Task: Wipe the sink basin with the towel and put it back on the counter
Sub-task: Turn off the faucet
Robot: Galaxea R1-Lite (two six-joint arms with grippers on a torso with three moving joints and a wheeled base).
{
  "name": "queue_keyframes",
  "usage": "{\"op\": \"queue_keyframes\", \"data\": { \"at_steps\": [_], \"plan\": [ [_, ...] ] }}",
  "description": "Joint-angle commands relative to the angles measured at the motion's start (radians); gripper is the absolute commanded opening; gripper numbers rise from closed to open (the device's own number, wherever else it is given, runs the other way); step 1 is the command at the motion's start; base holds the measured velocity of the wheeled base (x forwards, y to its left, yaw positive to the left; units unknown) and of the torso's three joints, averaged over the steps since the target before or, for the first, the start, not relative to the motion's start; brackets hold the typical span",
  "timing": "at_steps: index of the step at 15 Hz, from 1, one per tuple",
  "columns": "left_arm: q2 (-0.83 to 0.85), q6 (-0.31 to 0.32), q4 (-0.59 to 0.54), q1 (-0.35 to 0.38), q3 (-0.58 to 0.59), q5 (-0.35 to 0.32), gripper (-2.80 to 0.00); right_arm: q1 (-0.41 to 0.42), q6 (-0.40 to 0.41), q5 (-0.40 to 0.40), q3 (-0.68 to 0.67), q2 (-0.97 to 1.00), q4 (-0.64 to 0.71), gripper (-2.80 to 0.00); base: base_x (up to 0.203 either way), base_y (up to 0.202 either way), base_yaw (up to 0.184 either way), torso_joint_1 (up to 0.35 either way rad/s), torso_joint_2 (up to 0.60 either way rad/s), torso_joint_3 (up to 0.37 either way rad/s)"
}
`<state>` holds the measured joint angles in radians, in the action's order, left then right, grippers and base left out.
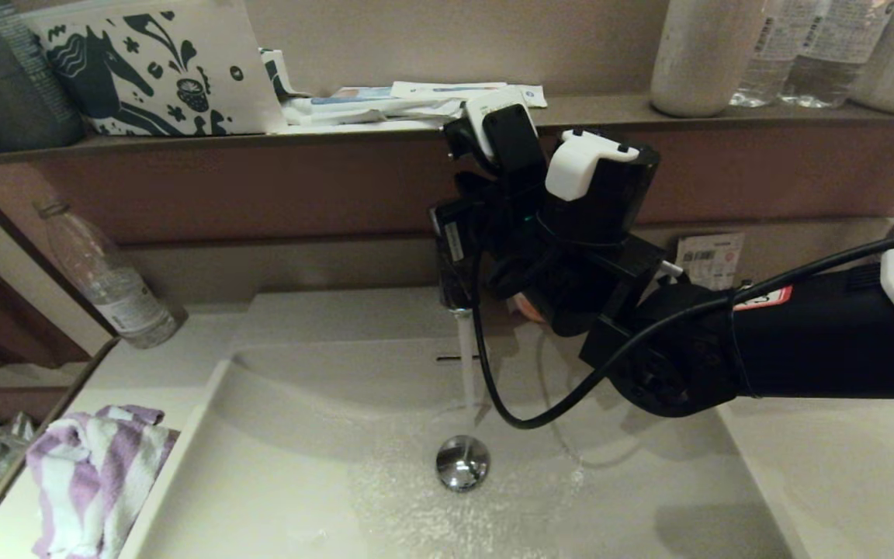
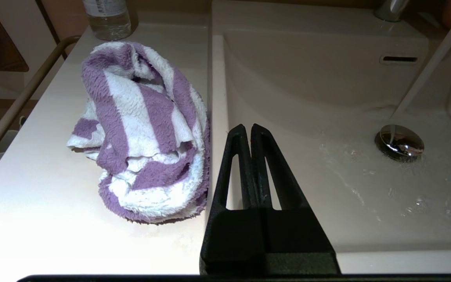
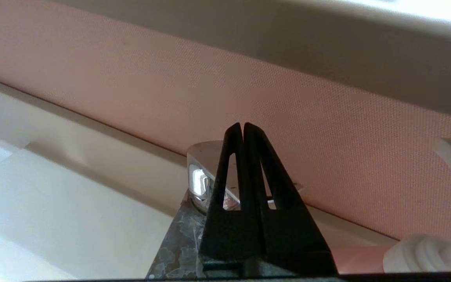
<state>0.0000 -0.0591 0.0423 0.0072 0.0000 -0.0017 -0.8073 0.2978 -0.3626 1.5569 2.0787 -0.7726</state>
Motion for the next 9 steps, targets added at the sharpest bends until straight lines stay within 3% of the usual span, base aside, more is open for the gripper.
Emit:
{"op": "queue_keyframes", "data": {
  "at_steps": [1, 9],
  "plan": [
    [0.002, -0.001, 0.001, 0.000, 0.000, 0.000, -2.80, 0.007, -0.001, -0.009, -0.013, 0.003, -0.001, -2.80, 0.000, 0.000, 0.000, 0.000, 0.00, 0.000],
    [0.002, -0.001, 0.001, 0.000, 0.000, 0.000, -2.80, 0.007, -0.031, -0.037, -0.144, -0.058, -0.048, -2.80, 0.000, 0.000, 0.000, 0.000, 0.00, 0.000]
  ]
}}
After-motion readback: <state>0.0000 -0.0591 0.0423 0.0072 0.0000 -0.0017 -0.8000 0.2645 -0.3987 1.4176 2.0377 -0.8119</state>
